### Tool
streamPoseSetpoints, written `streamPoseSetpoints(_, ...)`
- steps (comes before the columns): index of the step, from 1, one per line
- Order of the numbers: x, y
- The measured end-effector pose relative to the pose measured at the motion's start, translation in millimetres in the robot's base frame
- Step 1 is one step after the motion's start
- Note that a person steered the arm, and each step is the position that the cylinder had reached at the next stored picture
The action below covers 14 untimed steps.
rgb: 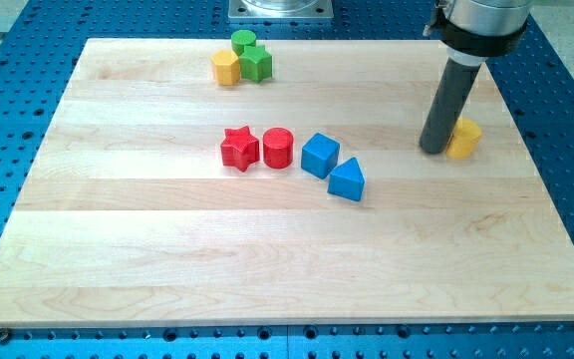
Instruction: Push the green star to the left of the yellow heart
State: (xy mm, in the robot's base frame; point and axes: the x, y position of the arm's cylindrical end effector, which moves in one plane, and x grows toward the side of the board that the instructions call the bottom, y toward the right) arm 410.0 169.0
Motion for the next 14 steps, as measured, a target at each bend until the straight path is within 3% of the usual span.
streamPoseSetpoints(2,-36,-313)
streamPoseSetpoints(3,-105,-368)
streamPoseSetpoints(4,-177,-368)
streamPoseSetpoints(5,-218,-337)
streamPoseSetpoints(6,-216,-293)
streamPoseSetpoints(7,-185,-208)
streamPoseSetpoints(8,-103,-170)
streamPoseSetpoints(9,-119,-177)
streamPoseSetpoints(10,-101,-207)
streamPoseSetpoints(11,-64,-164)
streamPoseSetpoints(12,-47,-44)
streamPoseSetpoints(13,-61,-74)
streamPoseSetpoints(14,-61,-144)
